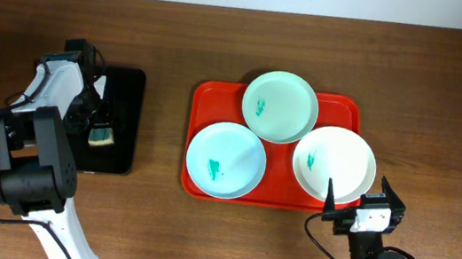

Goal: Clean dirty plates on tray and stack at the side
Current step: 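Close the left gripper on the green-yellow sponge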

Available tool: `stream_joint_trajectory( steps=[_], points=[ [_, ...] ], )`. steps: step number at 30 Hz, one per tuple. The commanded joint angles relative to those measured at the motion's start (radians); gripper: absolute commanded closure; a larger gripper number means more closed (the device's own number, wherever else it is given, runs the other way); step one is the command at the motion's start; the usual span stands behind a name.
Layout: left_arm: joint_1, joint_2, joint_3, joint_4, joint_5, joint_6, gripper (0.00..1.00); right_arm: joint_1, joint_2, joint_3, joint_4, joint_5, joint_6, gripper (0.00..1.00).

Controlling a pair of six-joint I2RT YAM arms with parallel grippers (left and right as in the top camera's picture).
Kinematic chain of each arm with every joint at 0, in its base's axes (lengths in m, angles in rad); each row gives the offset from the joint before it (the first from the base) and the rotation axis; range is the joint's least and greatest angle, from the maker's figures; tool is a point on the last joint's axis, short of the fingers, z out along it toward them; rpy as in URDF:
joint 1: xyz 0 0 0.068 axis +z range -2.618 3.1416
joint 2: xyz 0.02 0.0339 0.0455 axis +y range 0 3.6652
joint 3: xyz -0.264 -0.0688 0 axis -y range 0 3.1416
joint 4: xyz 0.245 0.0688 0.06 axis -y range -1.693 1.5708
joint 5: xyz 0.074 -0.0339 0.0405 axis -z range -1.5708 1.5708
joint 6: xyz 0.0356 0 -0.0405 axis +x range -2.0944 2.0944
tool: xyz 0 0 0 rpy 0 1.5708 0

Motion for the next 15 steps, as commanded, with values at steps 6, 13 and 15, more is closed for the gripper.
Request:
stream_joint_trajectory(
  steps=[6, 13, 15],
  points=[
    [0.000, 0.026, 0.017, 0.043, -0.003, -0.001, 0.49, -0.003, -0.004, -0.005, -0.005, 0.019, 0.001, 0.02],
    [0.000, 0.026, 0.057, 0.001, -0.008, 0.000, 1.00, -0.003, -0.004, -0.005, -0.005, 0.019, 0.001, 0.02],
    [0.000, 0.026, 0.121, -0.055, -0.008, 0.000, 1.00, -0.003, -0.004, -0.005, -0.005, 0.019, 0.001, 0.02]
  ],
)
